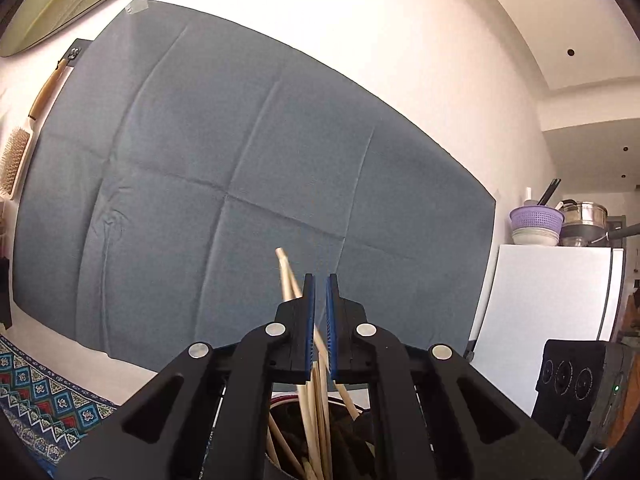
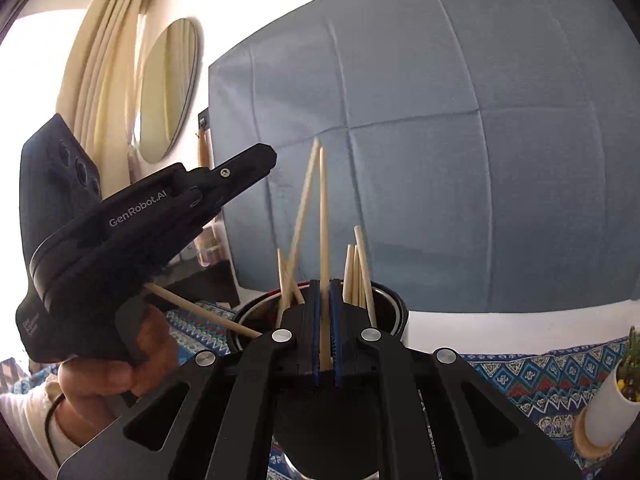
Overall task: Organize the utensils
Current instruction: 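Lower the right tool's stick into the holder and open it while the left tool releases its stick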
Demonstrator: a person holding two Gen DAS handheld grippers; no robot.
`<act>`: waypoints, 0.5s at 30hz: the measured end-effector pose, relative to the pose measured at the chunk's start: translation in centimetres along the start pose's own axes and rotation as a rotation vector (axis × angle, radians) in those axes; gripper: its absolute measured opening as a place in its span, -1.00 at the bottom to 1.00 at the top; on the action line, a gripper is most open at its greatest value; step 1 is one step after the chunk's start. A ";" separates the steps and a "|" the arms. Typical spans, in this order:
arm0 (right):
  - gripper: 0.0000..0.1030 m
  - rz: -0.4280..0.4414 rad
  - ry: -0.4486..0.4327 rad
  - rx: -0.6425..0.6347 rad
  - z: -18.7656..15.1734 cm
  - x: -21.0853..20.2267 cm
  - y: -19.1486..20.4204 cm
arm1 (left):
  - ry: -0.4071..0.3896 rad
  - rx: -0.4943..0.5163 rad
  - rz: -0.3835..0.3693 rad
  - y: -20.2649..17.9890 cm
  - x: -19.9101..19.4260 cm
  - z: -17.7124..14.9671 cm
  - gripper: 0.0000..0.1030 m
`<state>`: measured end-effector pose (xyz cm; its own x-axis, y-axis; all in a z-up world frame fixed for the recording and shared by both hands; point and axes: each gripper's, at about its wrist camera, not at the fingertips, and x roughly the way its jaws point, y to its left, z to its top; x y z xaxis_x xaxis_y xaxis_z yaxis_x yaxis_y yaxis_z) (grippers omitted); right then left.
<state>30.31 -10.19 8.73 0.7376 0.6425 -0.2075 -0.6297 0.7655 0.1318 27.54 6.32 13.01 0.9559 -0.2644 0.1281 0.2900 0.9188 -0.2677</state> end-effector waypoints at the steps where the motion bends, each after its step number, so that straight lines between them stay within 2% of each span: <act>1: -0.91 -0.005 0.010 -0.016 0.0 -0.2 0.2 | -0.001 0.023 0.001 -0.3 -0.2 0.0 -0.91; 3: -0.91 -0.017 0.011 -0.049 0.0 -1.0 0.6 | 0.017 0.045 -0.006 -0.7 -0.3 0.2 -0.91; 10: -0.91 -0.025 0.053 -0.093 0.7 -1.7 0.9 | -0.001 0.000 -0.001 -0.2 -1.0 1.6 -0.91; 15: -0.90 -0.022 0.073 -0.070 0.8 -1.9 0.6 | 0.004 -0.028 -0.003 0.1 -1.5 3.1 -0.87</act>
<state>28.74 -10.90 10.00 0.7334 0.6194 -0.2801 -0.6310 0.7736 0.0587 25.96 7.68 15.71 0.9552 -0.2680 0.1255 0.2938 0.9094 -0.2943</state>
